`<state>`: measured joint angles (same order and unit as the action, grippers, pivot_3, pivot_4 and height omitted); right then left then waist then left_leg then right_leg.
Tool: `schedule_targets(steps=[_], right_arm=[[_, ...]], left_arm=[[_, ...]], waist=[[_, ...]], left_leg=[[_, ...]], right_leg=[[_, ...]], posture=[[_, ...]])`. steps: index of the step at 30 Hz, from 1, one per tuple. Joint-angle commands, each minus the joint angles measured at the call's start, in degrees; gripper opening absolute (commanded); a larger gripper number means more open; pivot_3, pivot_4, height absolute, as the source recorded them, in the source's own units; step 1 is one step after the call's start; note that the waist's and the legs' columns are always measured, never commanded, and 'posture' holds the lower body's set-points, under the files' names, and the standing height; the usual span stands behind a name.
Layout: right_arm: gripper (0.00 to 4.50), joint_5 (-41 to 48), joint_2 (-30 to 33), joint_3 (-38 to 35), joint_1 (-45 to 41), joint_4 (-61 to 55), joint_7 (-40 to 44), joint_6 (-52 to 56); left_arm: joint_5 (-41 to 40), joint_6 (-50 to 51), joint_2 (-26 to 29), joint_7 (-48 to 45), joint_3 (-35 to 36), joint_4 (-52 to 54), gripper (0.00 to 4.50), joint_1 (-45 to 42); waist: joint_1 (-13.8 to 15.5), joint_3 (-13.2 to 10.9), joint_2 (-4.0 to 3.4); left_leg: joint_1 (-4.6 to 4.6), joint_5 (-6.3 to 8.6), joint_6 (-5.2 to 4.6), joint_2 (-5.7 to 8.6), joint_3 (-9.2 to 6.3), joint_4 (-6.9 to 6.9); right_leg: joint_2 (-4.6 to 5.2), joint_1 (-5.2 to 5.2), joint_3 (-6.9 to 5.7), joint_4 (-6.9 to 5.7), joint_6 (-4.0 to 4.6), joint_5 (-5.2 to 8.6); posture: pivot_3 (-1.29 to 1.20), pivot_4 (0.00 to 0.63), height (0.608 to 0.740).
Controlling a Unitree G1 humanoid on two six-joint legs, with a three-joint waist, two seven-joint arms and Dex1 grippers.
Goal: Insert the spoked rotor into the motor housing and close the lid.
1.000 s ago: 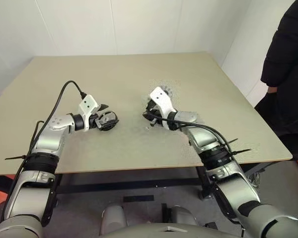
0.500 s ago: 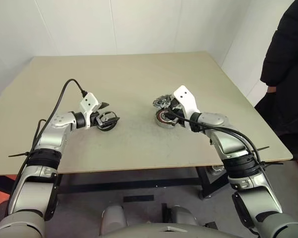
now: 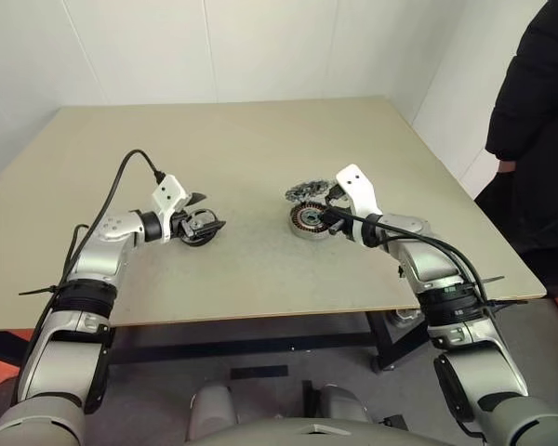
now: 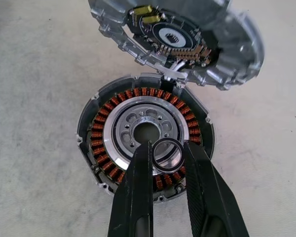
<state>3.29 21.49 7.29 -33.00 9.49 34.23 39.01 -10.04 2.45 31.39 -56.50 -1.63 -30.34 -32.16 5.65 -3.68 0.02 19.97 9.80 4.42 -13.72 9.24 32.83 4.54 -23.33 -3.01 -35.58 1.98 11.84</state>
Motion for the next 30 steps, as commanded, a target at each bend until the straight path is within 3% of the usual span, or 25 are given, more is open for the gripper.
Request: schedule_targets(steps=[1,17,30], right_arm=[[0.64,0.6,-0.4,-1.0,-3.1,1.0,-0.2,-2.1],[0.64,-0.5,-4.6,0.3,-6.0,11.8,-0.5,-6.1],[0.64,-0.7,-3.2,0.3,-3.5,6.1,-0.7,-3.6]], left_arm=[[-0.6,0.0,0.2,0.7,1.3,2.8,4.50,0.2],[-0.6,1.3,0.9,1.7,1.7,4.6,4.50,1.2],[-0.5,1.5,1.1,1.6,1.5,4.3,4.50,0.9]], waist=[[0.0,0.0,0.00],[0.0,0.0,0.00],[0.0,0.0,0.00]], left_leg=[[0.00,0.00,0.00,0.00,0.00,0.00],[0.01,0.00,-0.01,0.00,0.00,0.01],[0.01,0.00,0.00,-0.01,0.00,0.03]], right_leg=[[0.00,0.00,0.00,0.00,0.00,0.00],[0.00,0.00,0.00,0.00,0.01,0.00],[0.00,0.00,0.00,-0.03,0.01,0.00]], posture=[[0.00,0.000,0.740],[0.00,0.000,0.740],[0.00,0.000,0.740]])
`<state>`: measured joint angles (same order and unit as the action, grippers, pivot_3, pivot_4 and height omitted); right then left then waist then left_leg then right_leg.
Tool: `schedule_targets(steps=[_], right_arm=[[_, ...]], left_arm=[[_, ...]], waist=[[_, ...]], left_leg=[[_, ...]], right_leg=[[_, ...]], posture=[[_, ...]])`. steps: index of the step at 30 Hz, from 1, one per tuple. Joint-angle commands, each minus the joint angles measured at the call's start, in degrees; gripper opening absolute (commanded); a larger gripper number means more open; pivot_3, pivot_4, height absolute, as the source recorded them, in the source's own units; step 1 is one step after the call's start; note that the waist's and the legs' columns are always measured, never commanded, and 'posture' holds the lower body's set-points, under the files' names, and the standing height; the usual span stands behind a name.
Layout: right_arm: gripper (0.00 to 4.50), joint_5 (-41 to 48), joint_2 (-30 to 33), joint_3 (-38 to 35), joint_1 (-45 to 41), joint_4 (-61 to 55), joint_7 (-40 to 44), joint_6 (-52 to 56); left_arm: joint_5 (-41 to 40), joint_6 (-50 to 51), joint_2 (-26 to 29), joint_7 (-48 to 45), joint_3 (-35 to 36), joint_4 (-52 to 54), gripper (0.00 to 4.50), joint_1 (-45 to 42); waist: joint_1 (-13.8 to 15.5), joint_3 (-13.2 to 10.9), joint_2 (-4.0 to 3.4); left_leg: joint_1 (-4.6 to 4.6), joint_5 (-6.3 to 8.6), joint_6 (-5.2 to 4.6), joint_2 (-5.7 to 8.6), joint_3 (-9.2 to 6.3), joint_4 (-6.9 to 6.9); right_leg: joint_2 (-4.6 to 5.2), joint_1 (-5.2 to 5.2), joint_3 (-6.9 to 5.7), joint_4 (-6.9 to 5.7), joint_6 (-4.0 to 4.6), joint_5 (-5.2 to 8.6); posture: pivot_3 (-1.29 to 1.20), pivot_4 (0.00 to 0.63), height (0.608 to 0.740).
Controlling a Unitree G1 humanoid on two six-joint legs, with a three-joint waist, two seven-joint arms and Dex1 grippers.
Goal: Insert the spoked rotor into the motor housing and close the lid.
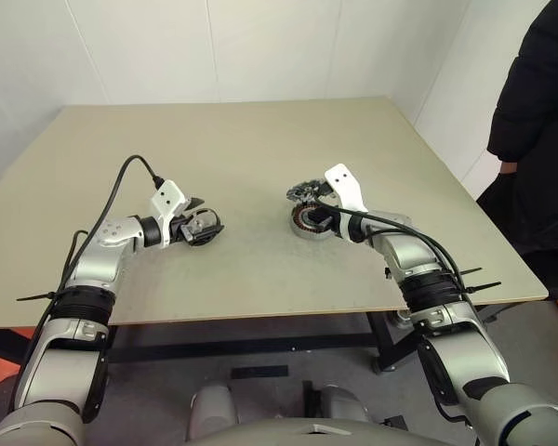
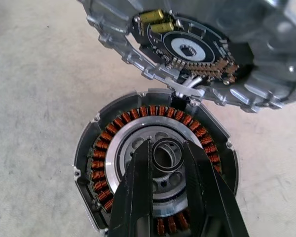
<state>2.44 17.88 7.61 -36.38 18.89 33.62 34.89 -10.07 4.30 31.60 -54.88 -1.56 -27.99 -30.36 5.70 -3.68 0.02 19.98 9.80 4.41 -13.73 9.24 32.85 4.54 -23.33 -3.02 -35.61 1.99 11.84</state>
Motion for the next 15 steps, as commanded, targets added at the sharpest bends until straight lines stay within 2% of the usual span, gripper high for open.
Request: schedule_targets(steps=[1,4,9,15], right_arm=[[0.64,0.3,0.2,-0.1,0.0,-3.4,-0.1,0.7],[0.64,0.9,-0.4,-0.2,0.1,-3.6,0.2,1.2],[2.21,0.7,-0.7,-0.3,0.0,-3.7,-0.2,1.2],[4.31,0.4,-0.3,-0.9,-0.8,-4.4,-1.0,0.7]], left_arm=[[-0.5,-0.3,0.9,-0.1,1.4,1.9,4.50,-1.0],[-0.4,-0.4,0.8,0.0,1.3,1.6,4.50,-1.2],[-0.3,-0.4,0.9,0.0,1.3,1.6,4.50,-1.2],[-0.2,-0.5,1.0,0.0,1.3,1.4,4.50,-1.2]], waist=[[0.0,0.0,0.00],[0.0,0.0,0.00],[0.0,0.0,0.00],[0.0,0.0,0.00]], left_leg=[[0.00,0.00,0.00,0.00,0.00,0.00],[-0.01,0.00,0.00,0.00,0.00,0.00],[0.00,0.00,0.00,0.00,0.00,0.00],[-0.01,0.00,0.00,0.00,0.00,0.00]], right_leg=[[0.00,0.00,0.00,0.00,0.00,0.00],[0.00,0.00,0.00,0.00,0.00,0.00],[0.00,0.00,0.00,-0.01,0.00,0.00],[0.00,0.00,0.00,0.00,0.00,0.00]], posture=[[0.00,0.000,0.740],[0.00,0.000,0.740],[0.00,0.000,0.740],[0.00,0.000,0.740]])
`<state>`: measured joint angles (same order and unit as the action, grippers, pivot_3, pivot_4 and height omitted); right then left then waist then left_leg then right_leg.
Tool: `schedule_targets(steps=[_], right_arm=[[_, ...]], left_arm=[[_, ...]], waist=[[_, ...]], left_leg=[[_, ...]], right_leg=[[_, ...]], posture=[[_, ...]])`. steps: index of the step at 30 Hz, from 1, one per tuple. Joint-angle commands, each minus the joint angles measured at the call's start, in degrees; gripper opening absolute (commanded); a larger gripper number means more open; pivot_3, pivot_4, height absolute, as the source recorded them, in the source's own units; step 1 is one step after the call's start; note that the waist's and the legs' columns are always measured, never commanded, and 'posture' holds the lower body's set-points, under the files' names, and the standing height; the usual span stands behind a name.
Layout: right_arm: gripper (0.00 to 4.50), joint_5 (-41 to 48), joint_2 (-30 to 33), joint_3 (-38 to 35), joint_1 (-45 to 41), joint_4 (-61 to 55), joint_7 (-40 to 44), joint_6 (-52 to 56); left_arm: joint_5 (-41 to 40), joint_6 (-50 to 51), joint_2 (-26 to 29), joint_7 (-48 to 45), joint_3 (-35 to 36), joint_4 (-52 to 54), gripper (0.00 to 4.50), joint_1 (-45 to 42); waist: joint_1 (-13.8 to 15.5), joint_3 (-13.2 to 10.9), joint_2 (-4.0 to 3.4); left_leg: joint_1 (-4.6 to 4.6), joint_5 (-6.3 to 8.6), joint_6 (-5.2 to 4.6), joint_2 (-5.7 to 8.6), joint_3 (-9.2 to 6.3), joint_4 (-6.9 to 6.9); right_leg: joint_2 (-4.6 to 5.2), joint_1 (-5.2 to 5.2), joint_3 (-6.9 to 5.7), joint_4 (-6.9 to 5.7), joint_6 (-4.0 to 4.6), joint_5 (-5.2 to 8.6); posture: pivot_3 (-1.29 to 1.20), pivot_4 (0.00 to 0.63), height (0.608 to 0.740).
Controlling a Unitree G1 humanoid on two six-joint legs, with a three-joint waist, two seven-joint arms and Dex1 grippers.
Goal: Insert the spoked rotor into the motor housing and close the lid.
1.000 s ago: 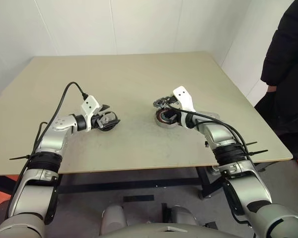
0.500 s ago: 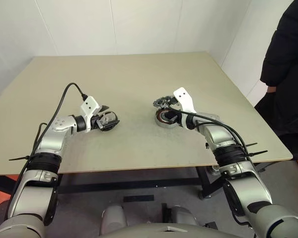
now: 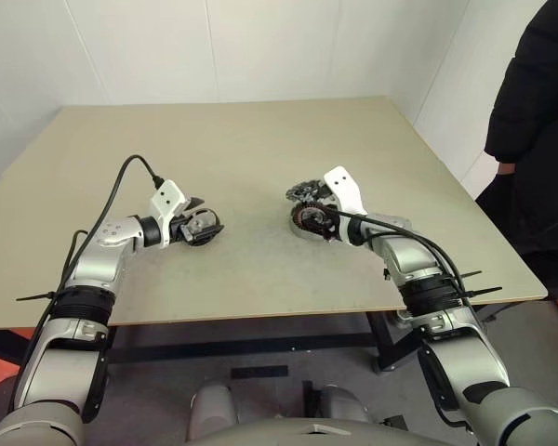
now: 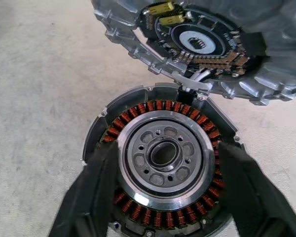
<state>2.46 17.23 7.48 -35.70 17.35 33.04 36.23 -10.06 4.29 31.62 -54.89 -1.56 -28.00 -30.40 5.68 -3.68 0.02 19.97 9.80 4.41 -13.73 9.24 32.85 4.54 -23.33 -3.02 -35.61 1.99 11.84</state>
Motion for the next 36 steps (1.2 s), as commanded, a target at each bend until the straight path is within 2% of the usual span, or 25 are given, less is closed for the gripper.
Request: schedule_targets(steps=[1,16,18,21,24,30,32,35,36], right_arm=[[4.49,0.5,0.5,-0.9,-1.5,-3.1,-0.5,-0.5],[4.49,1.2,0.8,-1.3,-1.4,-4.8,-0.6,0.1],[4.11,0.9,0.8,-1.0,-1.5,-4.6,-0.7,-0.2],[4.11,0.5,0.9,-0.8,-1.6,-4.2,-0.9,-0.5],[3.50,0.9,0.9,-0.9,-1.5,-4.4,-0.5,-0.5],[1.49,0.4,1.1,-0.8,-1.2,-4.8,-1.0,-0.3],[1.49,0.5,1.1,-0.9,-1.2,-4.7,-1.1,-0.3],[0.94,0.9,0.9,-1.0,-1.2,-4.5,-0.8,-0.3],[0.58,1.1,0.9,-1.0,-1.2,-4.4,-0.6,-0.4]], left_arm=[[-0.2,-0.5,0.9,0.1,1.3,1.4,4.50,-1.2],[0.1,-0.8,0.9,0.1,1.0,1.1,4.50,-1.0],[0.2,-0.9,0.9,0.1,1.0,1.1,4.50,-1.0],[0.2,-0.9,0.9,0.1,1.0,0.9,4.50,-1.0],[0.3,-1.0,0.8,0.1,1.0,0.7,4.50,-1.1],[0.3,-1.1,0.7,0.1,0.9,0.4,4.50,-1.2],[0.4,-1.1,0.7,0.1,0.8,0.3,4.50,-1.2],[0.4,-1.1,0.6,0.1,0.8,0.3,4.50,-1.1],[0.4,-1.1,0.6,0.1,0.9,0.4,4.50,-1.0]], waist=[[0.0,0.0,0.00],[0.0,0.0,0.00],[0.0,0.0,0.00],[0.0,0.0,0.00],[0.0,0.0,0.00],[0.0,0.0,0.00],[0.0,0.0,0.00],[0.0,0.0,0.00],[0.0,0.0,0.00]], left_leg=[[0.00,0.00,0.00,0.00,0.00,0.00],[0.00,0.00,0.00,0.00,0.00,0.00],[0.00,0.00,0.00,0.00,0.00,0.00],[0.00,0.00,0.00,0.00,0.00,0.00],[0.00,0.00,0.00,0.00,0.00,0.00],[0.00,0.00,0.00,0.00,0.00,0.00],[0.00,0.00,0.00,0.00,0.00,0.00],[0.00,0.00,0.00,0.00,0.00,0.00],[0.00,0.00,0.00,0.00,0.00,0.00]], right_leg=[[0.00,0.00,0.00,0.00,0.00,0.00],[0.00,0.00,0.00,0.00,0.00,0.00],[0.00,0.00,0.00,0.00,0.00,0.00],[0.00,0.00,0.00,0.00,0.00,0.00],[0.00,0.00,0.00,0.00,0.00,0.00],[0.00,0.00,0.00,0.00,0.00,0.00],[0.00,0.00,0.00,0.00,0.00,0.00],[0.00,0.00,0.00,0.00,0.00,0.00],[0.00,0.00,0.00,0.00,0.00,0.00]], posture=[[0.00,0.000,0.740],[0.00,0.000,0.740],[0.00,0.000,0.740],[0.00,0.000,0.740],[0.00,0.000,0.740],[0.00,0.000,0.740],[0.00,0.000,0.740],[0.00,0.000,0.740],[0.00,0.000,0.740]])
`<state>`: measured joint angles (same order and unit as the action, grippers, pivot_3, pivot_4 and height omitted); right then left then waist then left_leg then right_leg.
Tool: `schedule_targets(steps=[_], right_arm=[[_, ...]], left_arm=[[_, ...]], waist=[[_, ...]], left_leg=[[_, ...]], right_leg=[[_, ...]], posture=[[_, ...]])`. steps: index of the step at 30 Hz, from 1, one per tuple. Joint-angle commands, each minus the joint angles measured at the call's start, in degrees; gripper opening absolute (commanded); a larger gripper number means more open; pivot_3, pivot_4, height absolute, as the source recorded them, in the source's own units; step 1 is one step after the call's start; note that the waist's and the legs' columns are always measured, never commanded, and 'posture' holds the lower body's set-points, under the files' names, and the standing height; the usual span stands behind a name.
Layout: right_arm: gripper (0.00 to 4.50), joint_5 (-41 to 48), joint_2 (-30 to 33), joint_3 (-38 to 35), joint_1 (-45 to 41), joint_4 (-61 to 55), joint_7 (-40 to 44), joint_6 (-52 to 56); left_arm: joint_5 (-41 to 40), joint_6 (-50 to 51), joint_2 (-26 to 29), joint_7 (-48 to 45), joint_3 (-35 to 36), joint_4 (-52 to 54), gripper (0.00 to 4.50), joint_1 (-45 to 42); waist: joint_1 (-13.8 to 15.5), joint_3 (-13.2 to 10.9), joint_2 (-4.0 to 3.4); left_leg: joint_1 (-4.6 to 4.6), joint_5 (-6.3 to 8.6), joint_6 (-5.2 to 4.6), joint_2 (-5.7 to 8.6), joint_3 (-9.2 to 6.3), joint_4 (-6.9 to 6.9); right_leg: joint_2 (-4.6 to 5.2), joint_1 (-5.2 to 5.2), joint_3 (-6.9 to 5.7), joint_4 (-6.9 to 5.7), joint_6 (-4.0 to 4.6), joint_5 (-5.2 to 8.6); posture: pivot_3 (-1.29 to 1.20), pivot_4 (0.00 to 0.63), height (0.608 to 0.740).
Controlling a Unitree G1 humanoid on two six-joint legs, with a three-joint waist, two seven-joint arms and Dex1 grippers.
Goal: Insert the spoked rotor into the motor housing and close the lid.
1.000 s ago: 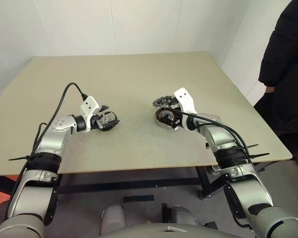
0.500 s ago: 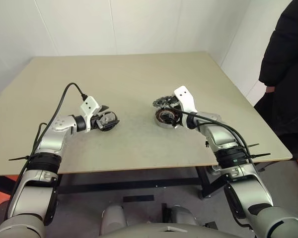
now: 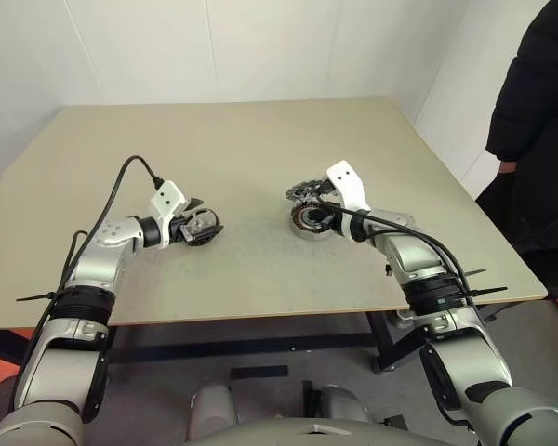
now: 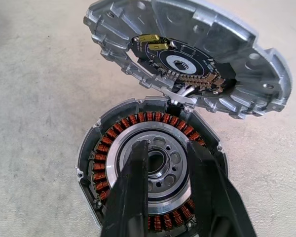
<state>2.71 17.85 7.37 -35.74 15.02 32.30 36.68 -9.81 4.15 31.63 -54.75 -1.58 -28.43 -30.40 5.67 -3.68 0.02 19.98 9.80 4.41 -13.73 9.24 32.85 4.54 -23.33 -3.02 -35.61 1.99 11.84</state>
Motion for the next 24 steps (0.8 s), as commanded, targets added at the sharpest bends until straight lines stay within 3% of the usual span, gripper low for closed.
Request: schedule_targets(steps=[1,2,17,24], right_arm=[[0.19,0.8,0.2,-0.8,-1.2,-1.9,0.2,-1.0],[0.01,0.7,0.1,-0.8,-1.2,-1.7,0.1,-1.1],[0.01,-0.2,-1.2,-0.4,0.4,6.0,-1.2,-3.9],[0.01,0.5,-0.3,-0.6,1.1,2.4,0.1,-3.6]], left_arm=[[0.1,-0.9,0.6,0.0,0.9,0.8,4.50,-1.0],[0.1,-0.9,0.6,0.0,0.9,0.8,4.50,-0.9],[0.3,-1.0,0.9,0.2,1.0,0.9,4.50,-0.4],[0.5,-1.2,0.9,0.0,0.8,0.5,4.50,-0.3]], waist=[[0.0,0.0,0.00],[0.0,0.0,0.00],[0.0,0.0,0.01],[0.0,0.0,0.01]], left_leg=[[0.00,0.00,0.00,0.00,0.00,0.00],[0.00,0.00,0.00,0.00,0.00,0.00],[-0.04,0.00,0.00,0.00,0.00,0.00],[-0.06,0.00,0.00,0.00,0.00,0.01]], right_leg=[[0.00,0.00,0.00,0.00,0.00,0.00],[0.00,0.00,0.00,0.00,0.00,0.00],[0.00,0.02,0.00,0.00,0.00,0.00],[0.00,0.05,0.00,-0.02,0.00,0.00]], posture=[[0.00,0.000,0.740],[0.00,0.000,0.740],[0.00,0.000,0.740],[0.00,0.000,0.740]])
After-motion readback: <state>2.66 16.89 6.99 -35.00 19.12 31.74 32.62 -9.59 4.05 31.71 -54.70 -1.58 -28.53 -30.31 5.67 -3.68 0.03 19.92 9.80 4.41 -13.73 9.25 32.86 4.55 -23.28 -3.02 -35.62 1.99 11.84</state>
